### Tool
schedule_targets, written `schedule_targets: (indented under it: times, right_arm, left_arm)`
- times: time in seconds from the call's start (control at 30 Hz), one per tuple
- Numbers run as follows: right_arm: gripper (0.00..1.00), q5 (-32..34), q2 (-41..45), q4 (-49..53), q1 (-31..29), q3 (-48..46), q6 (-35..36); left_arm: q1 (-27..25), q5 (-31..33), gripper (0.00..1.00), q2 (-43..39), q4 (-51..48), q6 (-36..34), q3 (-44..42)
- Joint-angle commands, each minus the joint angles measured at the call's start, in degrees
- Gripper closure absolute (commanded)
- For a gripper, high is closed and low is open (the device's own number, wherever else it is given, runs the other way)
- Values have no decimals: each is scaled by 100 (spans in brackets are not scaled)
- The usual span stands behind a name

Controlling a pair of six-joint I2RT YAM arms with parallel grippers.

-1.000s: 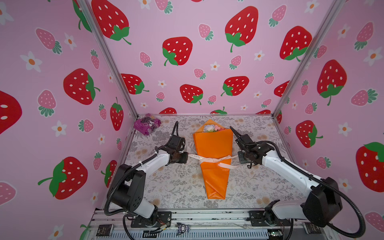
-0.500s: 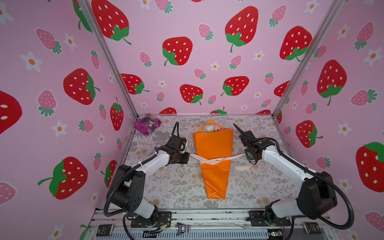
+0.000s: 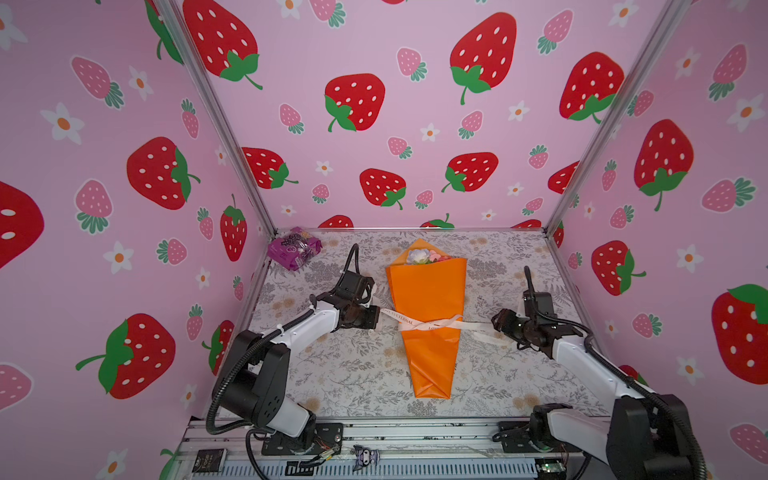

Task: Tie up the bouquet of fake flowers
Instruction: 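Draw the right gripper's ribbon end outward while the left gripper holds its end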

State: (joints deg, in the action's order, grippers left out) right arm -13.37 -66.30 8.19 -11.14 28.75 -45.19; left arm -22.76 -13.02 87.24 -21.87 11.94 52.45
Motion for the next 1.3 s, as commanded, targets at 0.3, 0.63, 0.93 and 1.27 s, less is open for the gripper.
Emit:
schedule_targets:
  times: [0.3,0.63,0.93,1.27]
  right_arm:
    - [36,-589,-23,-3003,-211,-1193,-3408]
    - [36,-317,-302,-3207,-508,-1337,-3947]
    - [36,-273,-1071,-3822,-600,-1350,-4156]
    - [70,150,-1594,-4222,-600,-1061,-3999]
  left_arm:
    - [-24,-146,100,-29,-45,-39,16]
    - [-23,-156,100,-78,7,-45,-15]
    - [-25,-311,100,74,104,9,-31]
    - [-26,-306,100,-15,95,-20,-21]
